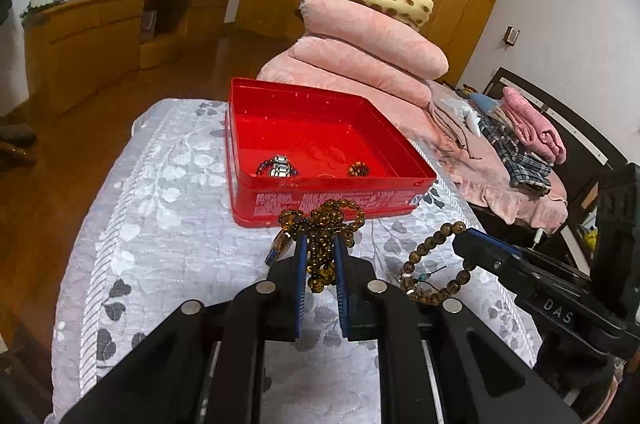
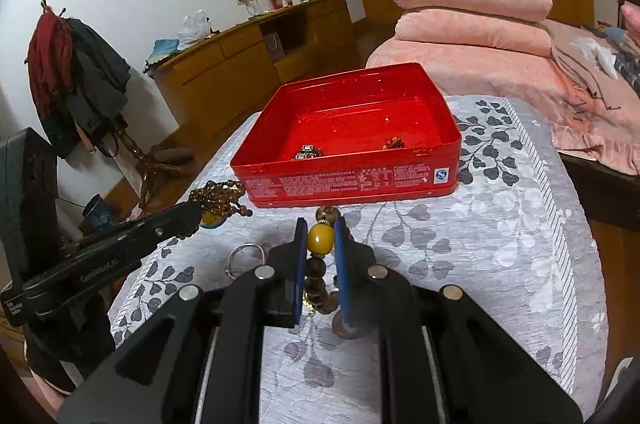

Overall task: Organize jewelry
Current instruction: 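Lift the amber strand and wooden bracelet toward the red tin with both tools, then lower both held strands into the red tin and open both tools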

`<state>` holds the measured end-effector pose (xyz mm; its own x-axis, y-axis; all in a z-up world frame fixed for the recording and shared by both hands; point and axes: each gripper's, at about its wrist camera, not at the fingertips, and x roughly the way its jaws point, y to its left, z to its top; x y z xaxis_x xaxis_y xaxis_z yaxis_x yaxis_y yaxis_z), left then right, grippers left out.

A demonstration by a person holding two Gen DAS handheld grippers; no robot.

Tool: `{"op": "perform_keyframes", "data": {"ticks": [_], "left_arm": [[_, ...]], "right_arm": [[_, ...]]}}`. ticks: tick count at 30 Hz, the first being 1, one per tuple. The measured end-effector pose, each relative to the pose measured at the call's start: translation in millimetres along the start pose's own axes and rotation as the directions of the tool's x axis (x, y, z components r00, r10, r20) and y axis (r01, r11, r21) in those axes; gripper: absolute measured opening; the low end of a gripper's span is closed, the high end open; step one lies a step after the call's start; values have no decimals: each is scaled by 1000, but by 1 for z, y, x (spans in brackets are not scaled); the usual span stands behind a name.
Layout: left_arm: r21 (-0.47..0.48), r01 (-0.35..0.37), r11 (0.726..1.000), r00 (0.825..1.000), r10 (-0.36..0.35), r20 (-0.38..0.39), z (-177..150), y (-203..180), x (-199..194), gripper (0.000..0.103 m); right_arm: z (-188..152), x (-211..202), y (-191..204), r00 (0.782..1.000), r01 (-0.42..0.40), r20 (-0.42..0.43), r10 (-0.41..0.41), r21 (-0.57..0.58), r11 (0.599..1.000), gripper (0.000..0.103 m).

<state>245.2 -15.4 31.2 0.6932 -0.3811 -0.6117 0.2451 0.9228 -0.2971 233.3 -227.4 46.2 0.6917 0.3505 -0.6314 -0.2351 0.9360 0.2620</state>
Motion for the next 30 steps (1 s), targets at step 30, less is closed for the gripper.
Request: {"op": "perform_keyframes", "data": {"ticks": [30], "left_arm": [[-9, -44, 999, 999, 45, 21, 72, -2, 46, 13]], "right_arm": [[73, 30, -6, 999, 7, 47, -6, -19, 1000, 12]]}}
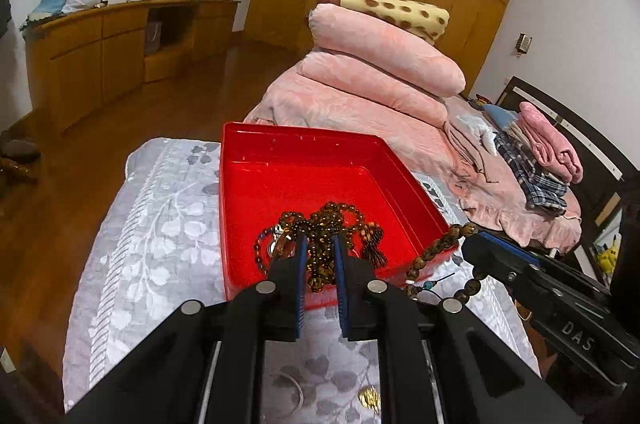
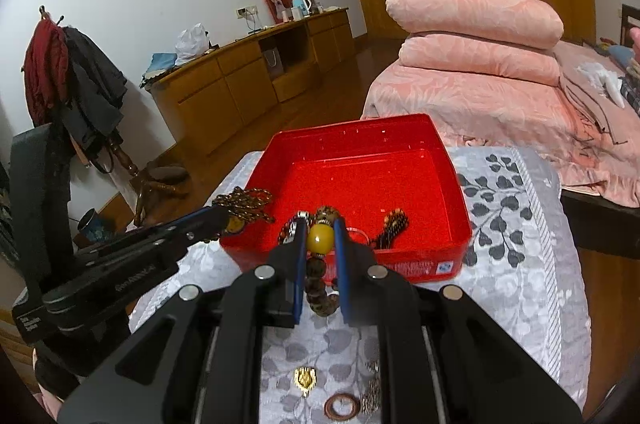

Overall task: Organize jewelry
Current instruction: 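Lower both held strands into the red tin and open both tools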

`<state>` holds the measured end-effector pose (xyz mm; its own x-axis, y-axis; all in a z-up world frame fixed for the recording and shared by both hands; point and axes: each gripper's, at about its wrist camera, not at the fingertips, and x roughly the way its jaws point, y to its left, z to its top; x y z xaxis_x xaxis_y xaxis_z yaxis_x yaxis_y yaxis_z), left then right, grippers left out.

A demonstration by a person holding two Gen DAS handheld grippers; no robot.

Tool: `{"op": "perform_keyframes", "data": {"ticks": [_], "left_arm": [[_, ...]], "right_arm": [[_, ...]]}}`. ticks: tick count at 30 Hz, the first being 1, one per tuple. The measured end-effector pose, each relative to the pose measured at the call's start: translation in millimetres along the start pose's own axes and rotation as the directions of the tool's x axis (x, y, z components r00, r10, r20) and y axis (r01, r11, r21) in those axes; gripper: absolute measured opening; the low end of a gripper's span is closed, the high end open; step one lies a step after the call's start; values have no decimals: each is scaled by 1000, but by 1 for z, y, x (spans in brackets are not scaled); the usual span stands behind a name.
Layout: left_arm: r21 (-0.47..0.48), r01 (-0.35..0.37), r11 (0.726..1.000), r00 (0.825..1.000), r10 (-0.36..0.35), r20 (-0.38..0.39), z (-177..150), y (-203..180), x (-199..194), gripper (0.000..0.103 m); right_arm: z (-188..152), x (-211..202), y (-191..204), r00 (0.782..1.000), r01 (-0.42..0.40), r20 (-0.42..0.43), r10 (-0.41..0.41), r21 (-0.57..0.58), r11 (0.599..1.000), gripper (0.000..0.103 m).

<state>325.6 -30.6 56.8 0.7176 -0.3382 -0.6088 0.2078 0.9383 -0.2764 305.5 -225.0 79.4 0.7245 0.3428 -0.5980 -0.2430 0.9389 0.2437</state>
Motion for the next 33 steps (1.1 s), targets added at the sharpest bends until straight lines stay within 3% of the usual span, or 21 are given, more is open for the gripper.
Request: {"op": "perform_keyframes", "data": {"ticks": [13, 24, 25, 26, 27, 33], "left_arm": [[-2, -38, 999, 999, 38, -35, 20, 5, 45, 12], [-31, -17, 999, 999, 16, -41, 30, 10, 67, 12], [-31, -19, 999, 999, 17, -48, 30, 10, 69, 15], [-34, -22, 999, 999, 21, -48, 30, 11, 70, 19], [-37, -30, 999, 998, 28, -48, 30, 11, 70, 32], [-37, -64, 997, 998, 63, -22, 23, 18, 55, 46]], "right_arm": [[29, 43, -14, 999, 17, -27, -17, 17, 1000, 12], [33, 76, -31, 998, 30, -54, -27, 46, 999, 14], [33, 77, -34, 998, 38, -55, -35, 56, 998, 19], [32, 79, -36, 997, 59, -62, -55, 63, 996, 35], [32, 79, -38, 996, 74, -63, -70, 65, 995, 39], [28, 68, -45, 991, 129, -43, -126, 58, 990, 40]]}}
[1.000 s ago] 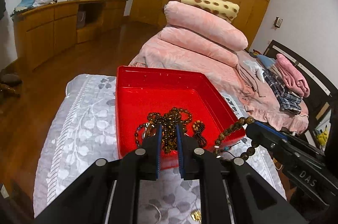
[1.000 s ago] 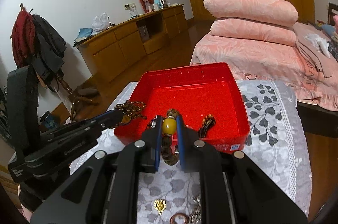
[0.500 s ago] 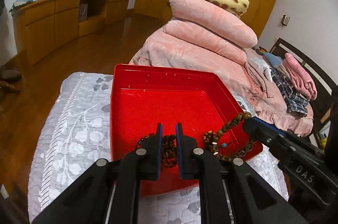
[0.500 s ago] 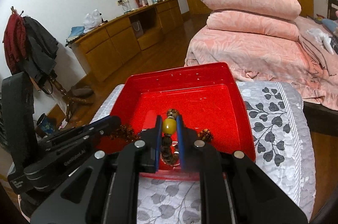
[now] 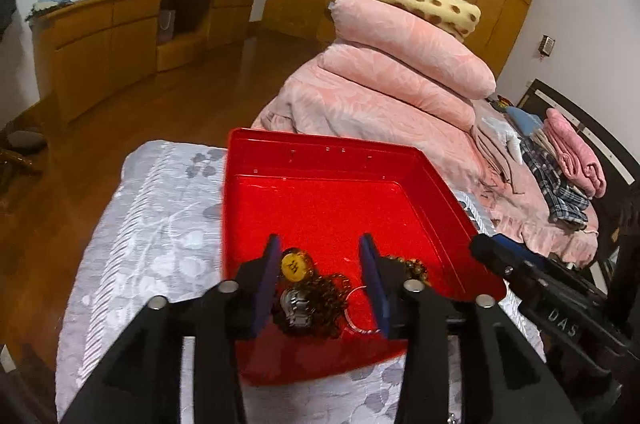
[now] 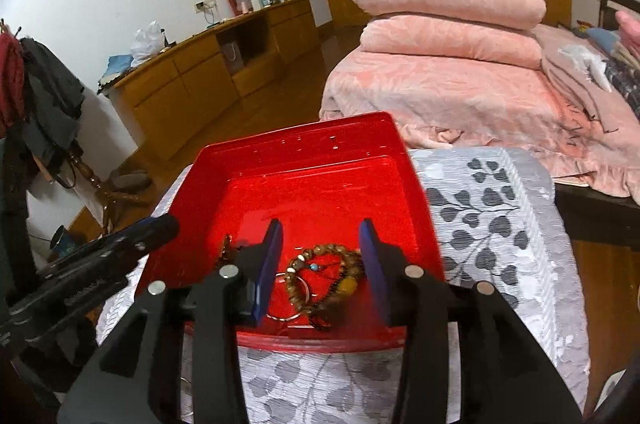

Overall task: Organize jewelry
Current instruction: 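Lower both held strands into the red tin and open both tools, then withdraw both tools from the tin toward the silver ring and brown ring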

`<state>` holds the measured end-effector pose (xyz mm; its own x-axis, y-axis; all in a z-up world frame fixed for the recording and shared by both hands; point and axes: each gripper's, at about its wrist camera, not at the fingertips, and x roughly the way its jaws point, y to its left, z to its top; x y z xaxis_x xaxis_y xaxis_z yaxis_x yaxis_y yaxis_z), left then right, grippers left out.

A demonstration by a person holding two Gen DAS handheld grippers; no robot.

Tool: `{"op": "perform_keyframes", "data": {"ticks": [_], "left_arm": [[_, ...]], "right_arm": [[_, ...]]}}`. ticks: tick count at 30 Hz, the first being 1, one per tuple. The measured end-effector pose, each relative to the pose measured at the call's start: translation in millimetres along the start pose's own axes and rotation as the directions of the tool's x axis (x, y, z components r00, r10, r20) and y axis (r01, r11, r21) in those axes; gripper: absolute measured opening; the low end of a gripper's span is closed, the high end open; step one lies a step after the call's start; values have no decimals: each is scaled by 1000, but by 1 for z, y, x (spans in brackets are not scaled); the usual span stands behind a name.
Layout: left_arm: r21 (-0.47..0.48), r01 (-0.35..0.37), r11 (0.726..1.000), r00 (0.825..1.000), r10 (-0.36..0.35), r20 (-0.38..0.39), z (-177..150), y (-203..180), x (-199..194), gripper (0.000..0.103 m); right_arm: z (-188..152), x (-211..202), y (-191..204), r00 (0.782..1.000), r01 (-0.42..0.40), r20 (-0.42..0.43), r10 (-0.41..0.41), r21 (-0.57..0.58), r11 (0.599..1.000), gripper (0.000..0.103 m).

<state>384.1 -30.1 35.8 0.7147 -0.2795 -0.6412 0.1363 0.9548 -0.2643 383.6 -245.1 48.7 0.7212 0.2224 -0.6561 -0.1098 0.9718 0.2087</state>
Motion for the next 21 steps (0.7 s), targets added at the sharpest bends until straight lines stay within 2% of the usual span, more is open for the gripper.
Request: {"op": "perform_keyframes", "data": {"ticks": [3, 7, 13, 17, 21], "left_arm": [[9, -42, 999, 999, 42, 25, -7, 6, -14, 56], [17, -64, 998, 997, 63, 45, -17, 10, -29, 65], [78, -96, 992, 994, 92, 56, -43, 7, -50, 79], [112, -119, 987, 993, 115, 40, -64, 8, -57, 87], [101, -120, 988, 992, 116, 38, -85, 12, -64, 93]], "right_arm": [[-8, -6, -1, 1000, 26, 6, -26, -11, 1000, 44], [-25, -13, -1, 999, 40, 0, -40, -19, 999, 50], [-52, -28, -1, 999, 54, -3, -54, -28, 998, 59], [-72, -42, -1, 998, 66, -2, -66, -30, 997, 71], [-90, -53, 1, 996, 86, -11, -86, -32, 996, 80]]}}
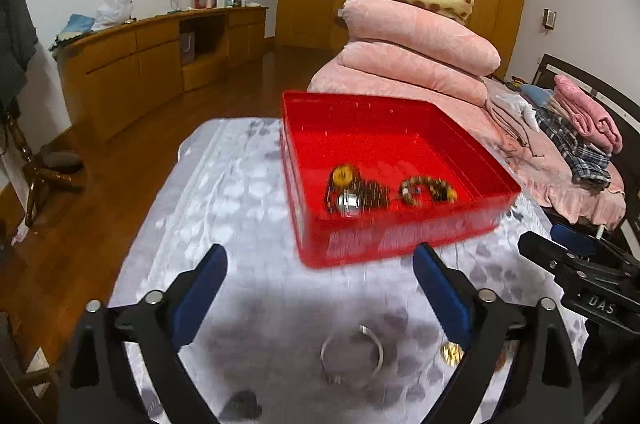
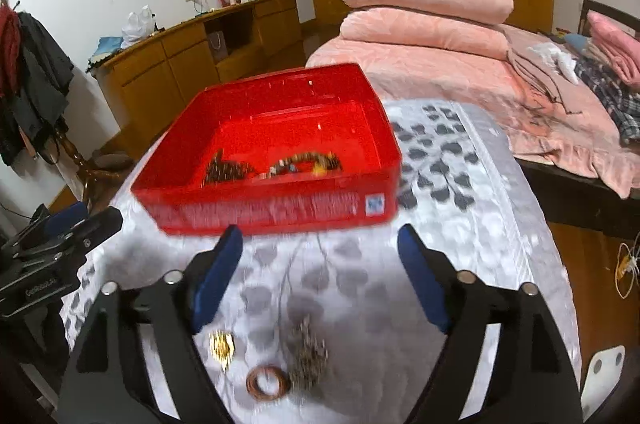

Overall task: Organize jewelry
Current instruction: 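Withdraw both tools from the tin toward the silver ring and brown ring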

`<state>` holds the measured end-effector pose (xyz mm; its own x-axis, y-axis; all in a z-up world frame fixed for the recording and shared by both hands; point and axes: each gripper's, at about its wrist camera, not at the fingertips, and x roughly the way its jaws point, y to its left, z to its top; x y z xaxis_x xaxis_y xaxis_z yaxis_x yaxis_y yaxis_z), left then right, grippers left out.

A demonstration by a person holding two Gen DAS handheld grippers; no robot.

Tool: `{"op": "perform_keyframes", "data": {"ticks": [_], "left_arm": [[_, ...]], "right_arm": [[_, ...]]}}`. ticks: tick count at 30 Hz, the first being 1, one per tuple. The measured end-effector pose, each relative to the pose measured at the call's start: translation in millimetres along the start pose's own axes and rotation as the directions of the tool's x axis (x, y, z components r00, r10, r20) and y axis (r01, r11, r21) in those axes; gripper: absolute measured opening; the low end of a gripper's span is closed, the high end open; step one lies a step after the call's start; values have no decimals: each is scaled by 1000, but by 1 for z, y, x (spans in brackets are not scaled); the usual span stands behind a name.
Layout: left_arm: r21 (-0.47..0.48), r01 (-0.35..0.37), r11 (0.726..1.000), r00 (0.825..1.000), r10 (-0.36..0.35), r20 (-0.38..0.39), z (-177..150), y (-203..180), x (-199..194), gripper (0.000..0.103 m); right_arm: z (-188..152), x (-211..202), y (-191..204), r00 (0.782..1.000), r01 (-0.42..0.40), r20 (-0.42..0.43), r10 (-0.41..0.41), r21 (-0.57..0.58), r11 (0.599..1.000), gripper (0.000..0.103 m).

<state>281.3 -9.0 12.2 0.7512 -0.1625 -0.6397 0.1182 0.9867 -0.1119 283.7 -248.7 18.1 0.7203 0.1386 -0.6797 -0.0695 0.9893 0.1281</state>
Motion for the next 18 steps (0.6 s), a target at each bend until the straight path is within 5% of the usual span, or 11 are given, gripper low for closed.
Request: {"op": "perform_keyframes", "data": {"ticks": [7, 18], "left_arm": [[6, -4, 1000, 999, 4, -38, -36, 2, -10, 93], [35, -17, 999, 998, 19, -65, -66, -4, -26, 94]], "right_arm": [[-35, -13, 2, 998, 47, -43, -48, -13, 999, 93], [-74, -25, 11, 996, 40, -79, -43, -41, 998, 96]]}}
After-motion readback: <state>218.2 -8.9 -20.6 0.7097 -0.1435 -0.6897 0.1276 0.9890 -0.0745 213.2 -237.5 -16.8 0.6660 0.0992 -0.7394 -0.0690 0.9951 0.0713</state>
